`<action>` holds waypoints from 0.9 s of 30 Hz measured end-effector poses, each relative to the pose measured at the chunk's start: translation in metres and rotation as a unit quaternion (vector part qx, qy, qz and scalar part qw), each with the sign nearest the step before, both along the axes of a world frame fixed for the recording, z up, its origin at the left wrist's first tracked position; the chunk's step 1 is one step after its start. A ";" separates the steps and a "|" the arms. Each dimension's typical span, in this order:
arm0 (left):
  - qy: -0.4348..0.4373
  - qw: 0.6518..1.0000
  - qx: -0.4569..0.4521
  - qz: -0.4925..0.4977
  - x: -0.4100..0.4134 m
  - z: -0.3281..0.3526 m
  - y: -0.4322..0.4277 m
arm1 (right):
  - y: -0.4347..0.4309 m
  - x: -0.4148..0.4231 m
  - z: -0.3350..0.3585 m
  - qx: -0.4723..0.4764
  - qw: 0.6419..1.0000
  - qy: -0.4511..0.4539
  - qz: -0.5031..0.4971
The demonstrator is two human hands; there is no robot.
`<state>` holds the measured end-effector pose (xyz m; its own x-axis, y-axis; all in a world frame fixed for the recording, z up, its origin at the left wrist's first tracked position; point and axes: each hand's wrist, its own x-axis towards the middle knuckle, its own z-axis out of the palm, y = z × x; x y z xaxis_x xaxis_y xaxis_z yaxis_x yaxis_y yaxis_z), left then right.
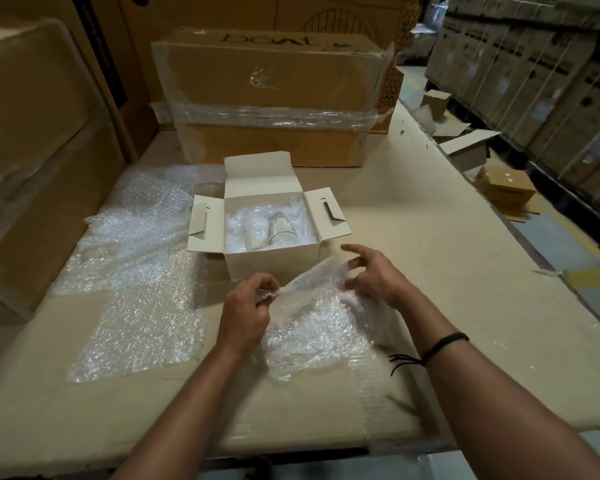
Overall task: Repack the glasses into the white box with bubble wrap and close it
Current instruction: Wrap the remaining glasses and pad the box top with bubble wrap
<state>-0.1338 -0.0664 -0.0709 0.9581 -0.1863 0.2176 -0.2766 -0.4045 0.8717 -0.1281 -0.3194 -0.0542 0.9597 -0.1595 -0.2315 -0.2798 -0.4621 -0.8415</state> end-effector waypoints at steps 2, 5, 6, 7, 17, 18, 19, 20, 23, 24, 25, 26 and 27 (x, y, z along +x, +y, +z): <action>0.001 1.000 0.016 -0.002 0.000 -0.002 0.002 | 0.002 -0.001 -0.003 0.005 0.999 -0.028 -0.015; 0.081 0.995 0.047 0.021 0.003 -0.008 0.010 | -0.002 -0.005 -0.011 0.063 0.993 -0.075 -0.069; 0.107 0.993 0.050 0.017 0.003 -0.010 0.013 | -0.005 -0.007 -0.013 0.092 0.989 -0.083 -0.076; 0.120 0.991 0.052 0.004 0.002 -0.013 0.015 | -0.008 -0.009 -0.016 0.111 0.987 -0.090 -0.077; -0.184 0.939 0.256 -0.136 0.001 -0.030 0.023 | -0.044 -0.024 -0.018 -0.316 0.937 -0.104 0.105; -0.171 0.941 0.259 -0.134 0.000 -0.029 0.024 | -0.043 -0.024 -0.016 -0.350 0.925 -0.113 0.096; -0.160 0.943 0.256 -0.138 0.002 -0.031 0.026 | -0.038 -0.023 -0.013 -0.365 0.918 -0.132 0.081; -0.149 0.946 0.250 -0.142 0.003 -0.031 0.028 | -0.031 -0.023 -0.010 -0.362 0.915 -0.162 0.076; -0.098 0.958 0.224 -0.151 0.003 -0.027 0.025 | -0.001 -0.023 -0.005 -0.352 0.896 -0.223 0.151; -0.082 0.961 0.227 -0.135 0.003 -0.026 0.022 | 0.008 -0.024 -0.004 -0.368 0.889 -0.189 0.196; -0.073 0.962 0.238 -0.113 0.002 -0.025 0.017 | 0.015 -0.024 -0.005 -0.387 0.883 -0.133 0.230; -0.069 0.958 0.263 -0.091 0.001 -0.023 0.013 | 0.020 -0.022 -0.005 -0.407 0.876 -0.076 0.246; -0.059 0.951 0.293 -0.080 -0.001 -0.021 0.010 | 0.023 -0.021 -0.004 -0.423 0.871 -0.042 0.247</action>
<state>-0.1346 -0.0566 -0.0923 0.8824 -0.4505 0.1360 -0.4579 -0.7554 0.4688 -0.1488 -0.2961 -0.0586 0.9675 0.1984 -0.1568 0.1754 -0.9731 -0.1492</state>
